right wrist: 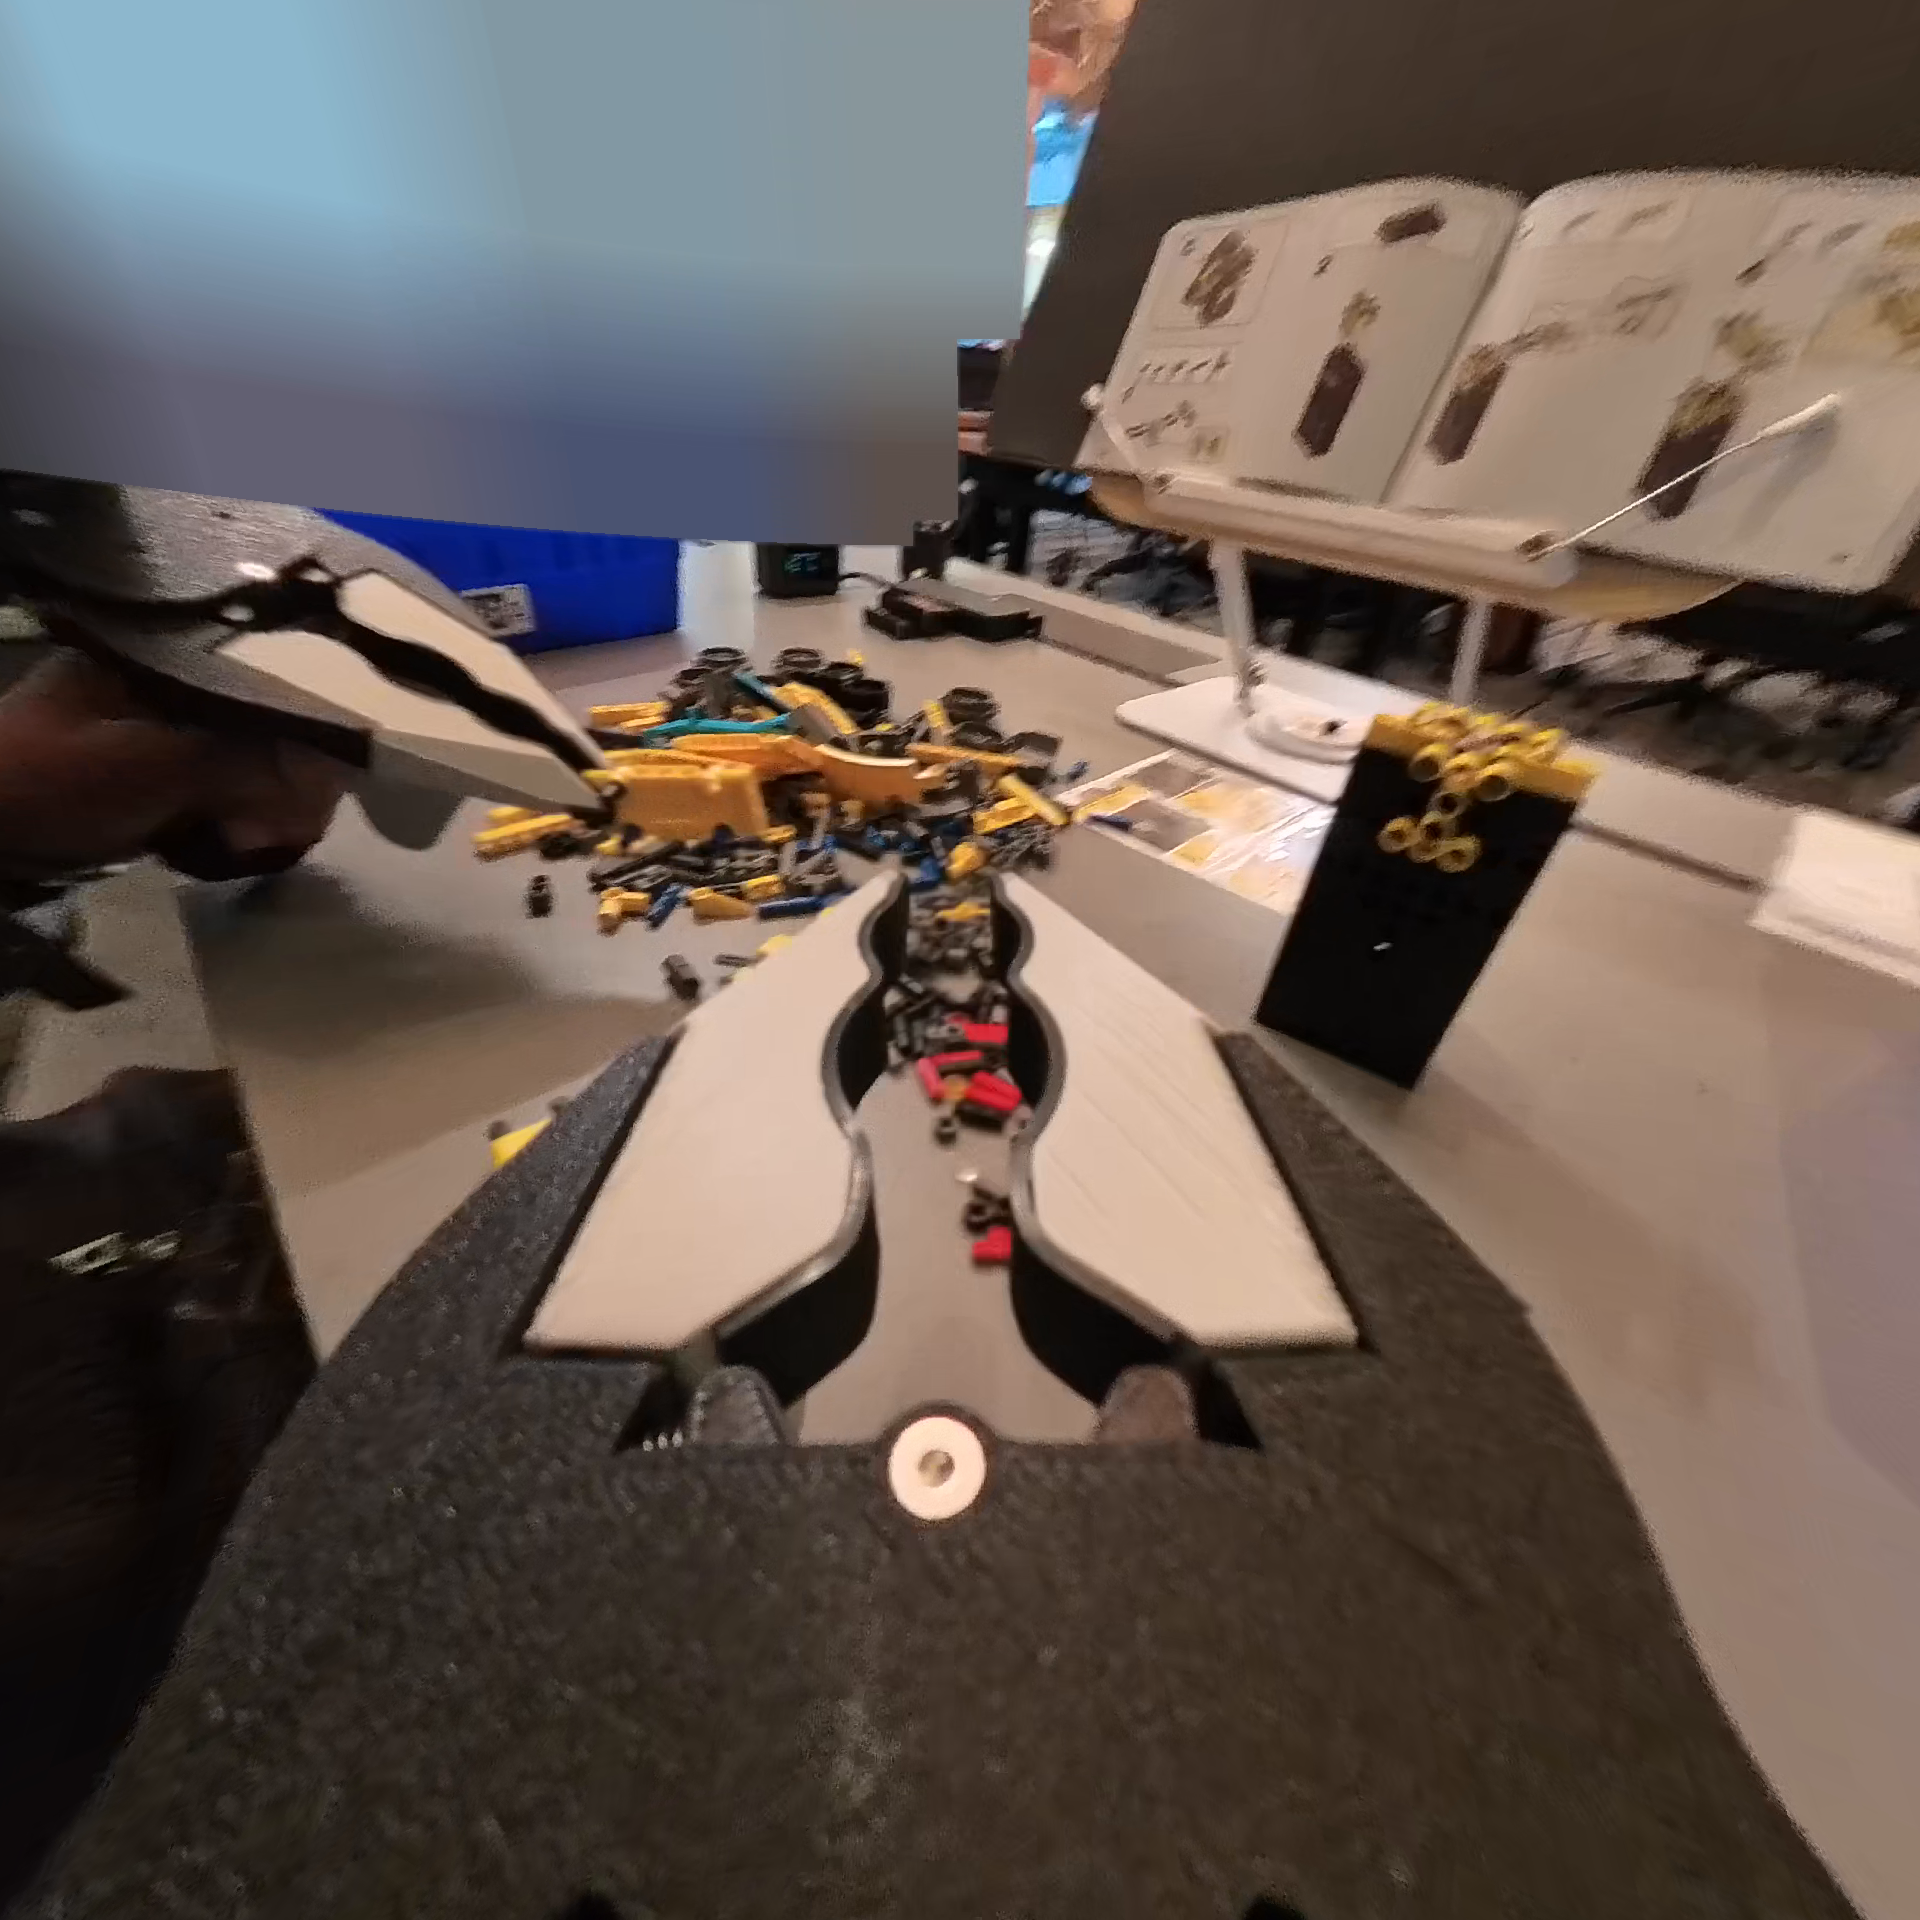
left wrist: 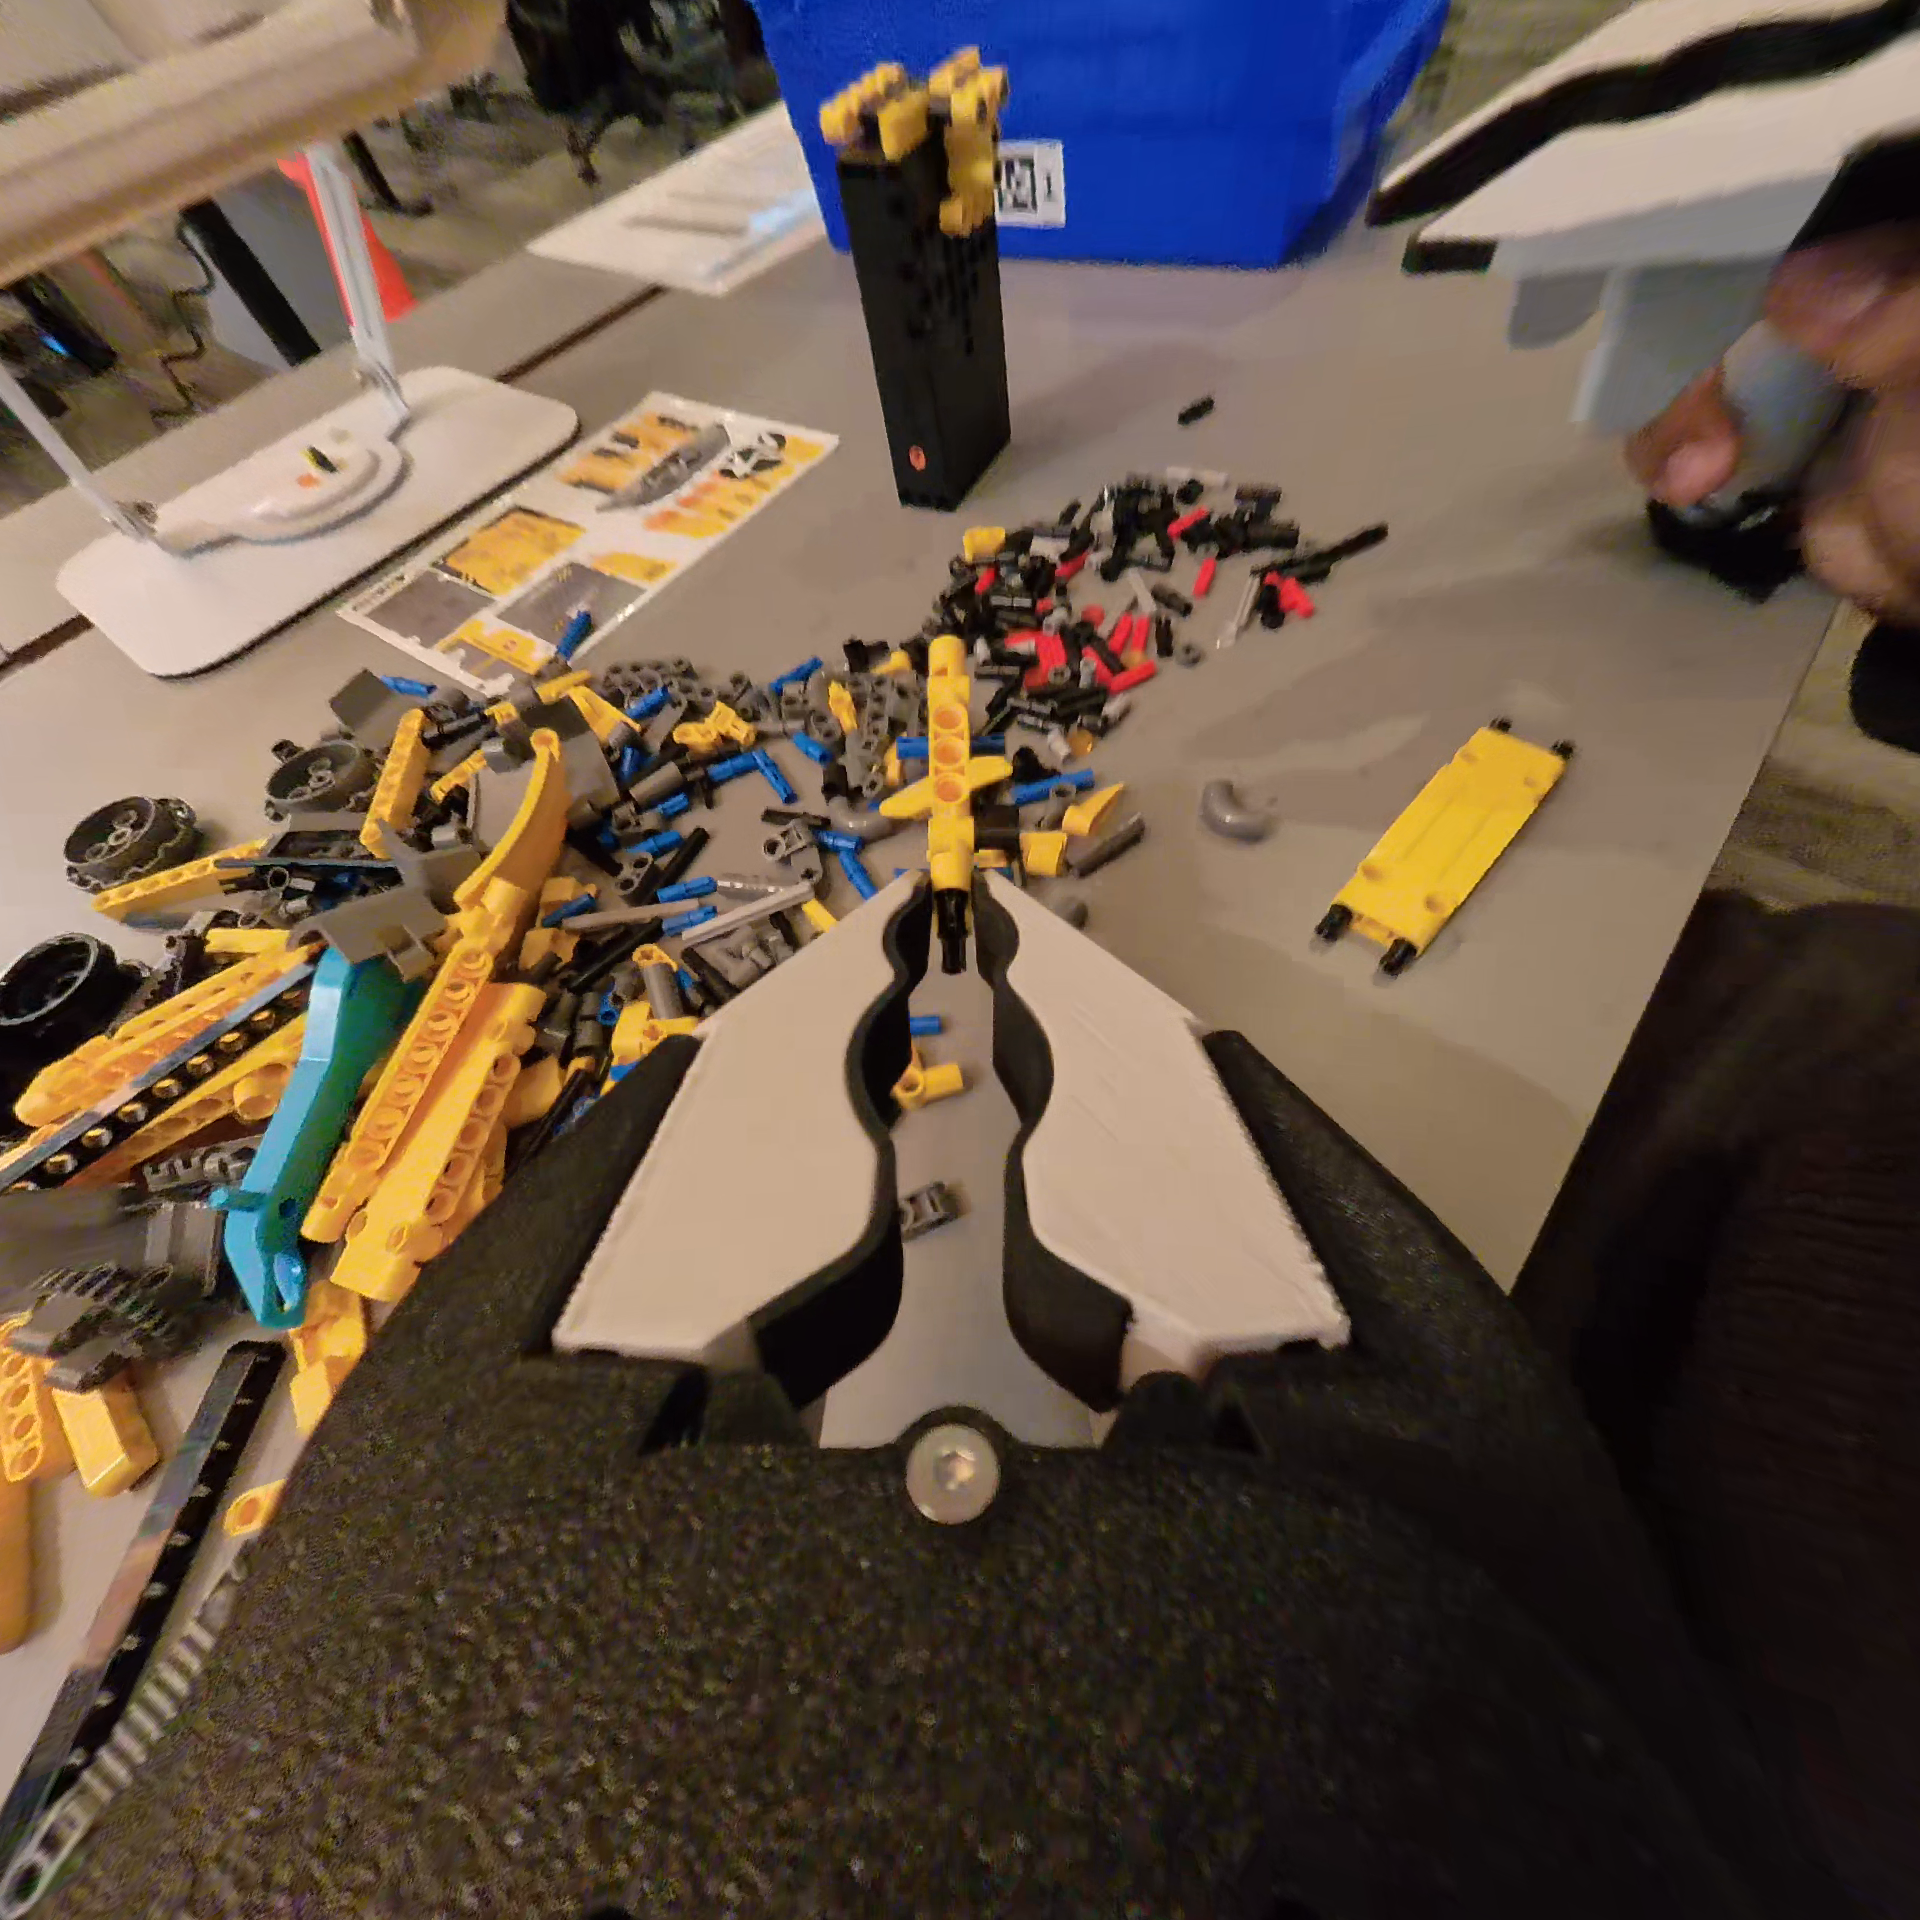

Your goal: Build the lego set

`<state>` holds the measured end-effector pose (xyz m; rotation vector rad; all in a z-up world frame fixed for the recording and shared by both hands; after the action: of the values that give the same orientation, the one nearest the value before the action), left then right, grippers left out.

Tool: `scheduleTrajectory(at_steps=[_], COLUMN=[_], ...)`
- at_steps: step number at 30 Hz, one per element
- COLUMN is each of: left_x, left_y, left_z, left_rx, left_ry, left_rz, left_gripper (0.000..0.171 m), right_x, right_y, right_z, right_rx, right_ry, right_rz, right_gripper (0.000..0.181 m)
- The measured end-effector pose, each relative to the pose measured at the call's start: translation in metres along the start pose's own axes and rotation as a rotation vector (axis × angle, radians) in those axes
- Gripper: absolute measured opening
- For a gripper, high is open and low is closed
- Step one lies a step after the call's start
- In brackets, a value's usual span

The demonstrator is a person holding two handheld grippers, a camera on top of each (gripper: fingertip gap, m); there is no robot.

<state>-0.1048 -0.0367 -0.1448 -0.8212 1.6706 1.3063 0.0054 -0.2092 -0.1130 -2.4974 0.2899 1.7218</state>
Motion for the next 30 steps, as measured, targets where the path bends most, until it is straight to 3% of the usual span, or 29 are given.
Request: scheduleTrajectory(at_steps=[6,9,15,25,27,30], left_x=[-0.005,-0.003,-0.004,-0.011,-0.015,-0.02], left_y=[-0.003,-0.006,-0.007,-0.001,0.003,0.008], left_z=[-0.016,-0.026,-0.046,-0.065,-0.063,-0.061], left_rx=[0.024,0.055,0.169,0.15,0.091,0.011], left_ry=[0.01,0.009,0.089,0.0,-0.05,-0.127], left_rz=[-0.051,-0.039,-0.034,-0.122,-0.175,-0.241], left_gripper=[0.007,0.007,0.007,0.007,0.007,0.007], right_x=[-0.024,-0.034,-0.033,-0.029,-0.032,-0.04], right_y=[-0.004,-0.013,-0.028,-0.032,-0.03,-0.029], right_z=[0.027,0.063,0.102,0.103,0.096,0.092], right_rx=[0.302,0.227,-0.046,0.0,0.031,-0.015], right_ry=[0.46,0.591,0.471,0.525,0.404,0.061], right_rz=[-0.058,-0.114,-0.047,-0.005,0.003,-0.045], right_gripper=[0.016,0.0,0.0,0.004,0.009,0.01])
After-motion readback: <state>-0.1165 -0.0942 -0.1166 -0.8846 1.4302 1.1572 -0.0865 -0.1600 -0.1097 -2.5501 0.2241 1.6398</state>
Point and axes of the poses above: each gripper's, where its closed fingertips meet, y back along the fingers, x out of its underside, z = x × y across the jaws, the point moved 4 cm from there along y, back along the fingers, and after that the axes turned 15 degrees about y, right-handed, at the moved point
